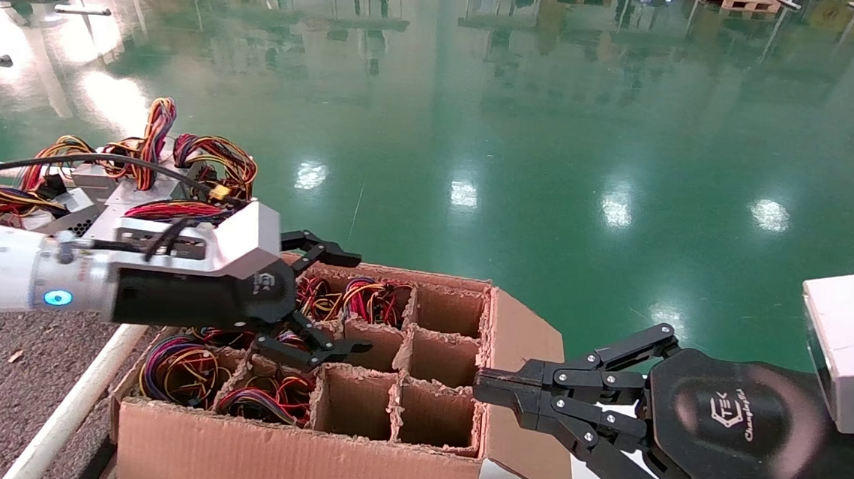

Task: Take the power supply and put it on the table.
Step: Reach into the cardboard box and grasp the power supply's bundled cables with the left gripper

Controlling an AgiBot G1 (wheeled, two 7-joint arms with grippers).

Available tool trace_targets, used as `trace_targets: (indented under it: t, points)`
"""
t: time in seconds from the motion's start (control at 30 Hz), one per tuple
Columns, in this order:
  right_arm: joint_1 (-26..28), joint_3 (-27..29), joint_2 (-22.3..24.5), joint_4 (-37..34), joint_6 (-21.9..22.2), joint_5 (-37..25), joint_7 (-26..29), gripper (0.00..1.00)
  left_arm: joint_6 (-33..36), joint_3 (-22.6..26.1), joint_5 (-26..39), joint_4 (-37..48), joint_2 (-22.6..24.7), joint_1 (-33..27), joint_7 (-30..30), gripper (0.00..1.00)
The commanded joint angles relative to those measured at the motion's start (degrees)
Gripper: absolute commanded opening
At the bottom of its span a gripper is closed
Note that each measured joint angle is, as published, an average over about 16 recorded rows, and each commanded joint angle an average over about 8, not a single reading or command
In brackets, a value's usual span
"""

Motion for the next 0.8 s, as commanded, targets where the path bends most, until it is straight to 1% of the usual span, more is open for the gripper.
trace_targets:
  t: [0.03, 0.2, 0.37, 0.53, 0.57, 0.8]
  points:
    - [0.00, 0.00, 0.00, 0.00, 0.00, 0.00, 0.00, 1.00, -0.51, 0.56, 1.08, 3.86, 1.78, -1.35, 2.29, 1.00]
    - [0.00, -0.01, 0.00, 0.00, 0.00, 0.01, 0.00, 1.00, -7.22, 1.54, 3.64, 10.72, 5.00, -3.65, 6.23, 1.00]
    - [0.00, -0.02, 0.01, 0.00, 0.01, 0.01, -0.01, 1.00, -14.27, 1.48, 4.29, 15.81, 7.89, -4.58, 7.93, 1.00]
    - [0.01, -0.02, 0.01, 0.00, 0.01, 0.01, -0.01, 1.00, -16.99, 0.78, 3.39, 18.91, 10.23, -4.61, 8.64, 1.00]
    - [0.01, -0.02, 0.01, 0.00, 0.01, 0.02, -0.01, 1.00, -17.18, 0.72, 3.31, 19.32, 10.59, -4.58, 8.87, 0.96]
    - [0.01, -0.03, 0.01, 0.00, 0.01, 0.02, -0.02, 1.00, -18.08, 0.86, 3.51, 21.56, 11.93, -4.20, 10.55, 0.09]
